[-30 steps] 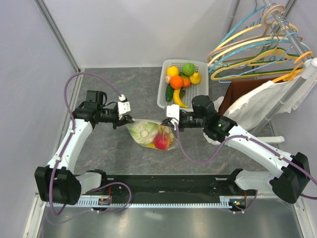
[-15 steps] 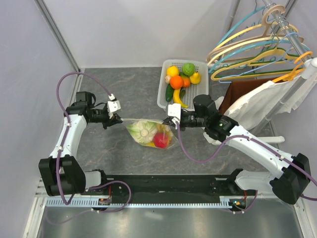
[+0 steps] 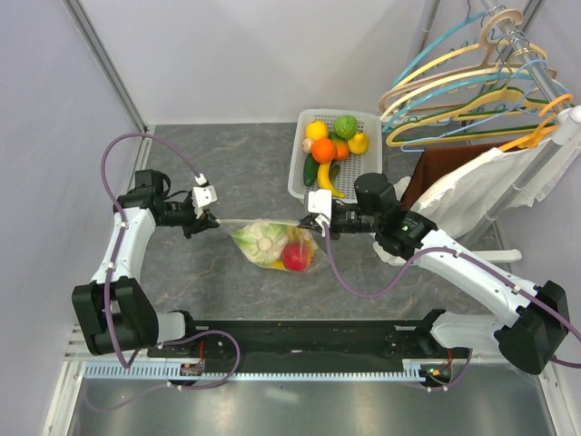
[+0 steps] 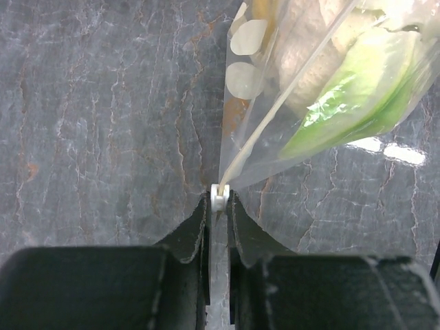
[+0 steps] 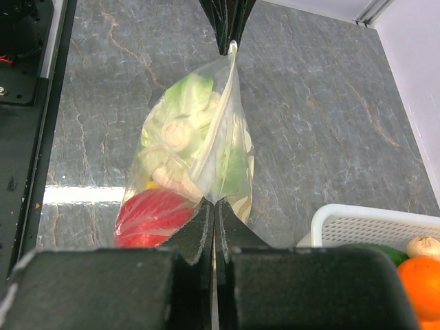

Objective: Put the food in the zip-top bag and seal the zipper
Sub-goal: Zip the zipper food storage bag at the center of the board, then place the zipper food storage bag at the center of the board.

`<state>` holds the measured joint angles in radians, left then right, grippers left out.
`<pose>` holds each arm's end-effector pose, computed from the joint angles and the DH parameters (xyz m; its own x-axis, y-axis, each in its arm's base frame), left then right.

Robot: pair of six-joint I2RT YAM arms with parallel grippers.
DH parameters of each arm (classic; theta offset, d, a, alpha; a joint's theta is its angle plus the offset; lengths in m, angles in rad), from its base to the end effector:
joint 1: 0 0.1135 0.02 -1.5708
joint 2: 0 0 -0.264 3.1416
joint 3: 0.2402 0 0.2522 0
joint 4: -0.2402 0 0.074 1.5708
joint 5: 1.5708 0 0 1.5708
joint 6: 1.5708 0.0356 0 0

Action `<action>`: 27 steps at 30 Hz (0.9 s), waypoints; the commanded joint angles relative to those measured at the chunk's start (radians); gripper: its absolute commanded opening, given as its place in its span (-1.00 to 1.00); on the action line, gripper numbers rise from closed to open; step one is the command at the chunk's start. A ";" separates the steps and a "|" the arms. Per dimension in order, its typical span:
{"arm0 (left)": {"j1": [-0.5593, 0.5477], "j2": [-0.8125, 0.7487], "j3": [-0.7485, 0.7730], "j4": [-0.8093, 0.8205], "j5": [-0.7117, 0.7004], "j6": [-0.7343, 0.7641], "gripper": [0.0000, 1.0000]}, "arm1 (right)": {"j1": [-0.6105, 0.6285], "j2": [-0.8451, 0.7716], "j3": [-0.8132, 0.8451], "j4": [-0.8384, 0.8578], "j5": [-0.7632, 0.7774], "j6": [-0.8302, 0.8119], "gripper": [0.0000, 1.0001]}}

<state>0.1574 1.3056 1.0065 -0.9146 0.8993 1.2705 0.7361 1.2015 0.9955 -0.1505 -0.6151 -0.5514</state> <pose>0.2376 0.0095 0.2633 -0.1087 0.5845 -0.8041 0.9350 0.3347 0.1169 0.1888 0.1988 0.3324 0.2769 -0.3265 -0.9037 -0.9439 0.0836 -0.3194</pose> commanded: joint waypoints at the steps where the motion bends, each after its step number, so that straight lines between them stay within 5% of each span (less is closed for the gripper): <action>1: 0.030 -0.023 0.032 -0.029 -0.019 0.058 -0.56 | -0.006 -0.017 0.038 0.049 -0.070 -0.013 -1.00; 2: 0.030 -0.035 0.047 -0.042 -0.001 0.053 -0.27 | -0.007 -0.014 0.038 0.049 -0.074 -0.012 -1.00; 5: 0.022 -0.098 0.081 -0.101 0.067 0.040 0.07 | -0.006 0.000 0.041 0.052 -0.083 -0.012 -1.00; 21: -0.275 -0.241 0.076 -0.199 0.099 -0.046 0.41 | -0.006 0.014 0.057 0.062 -0.089 -0.002 -1.00; 23: -0.300 -0.241 0.064 -0.184 0.090 -0.057 0.58 | -0.006 0.009 0.052 0.062 -0.091 -0.013 -1.00; 27: -0.309 -0.207 0.057 -0.084 0.099 -0.183 0.57 | -0.007 0.009 0.052 0.062 -0.095 -0.016 -1.00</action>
<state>-0.1410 1.0794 1.0718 -1.0718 0.9703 1.2106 0.7345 1.2274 1.0027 -0.1375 -0.6617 -0.5507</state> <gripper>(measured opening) 0.787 0.007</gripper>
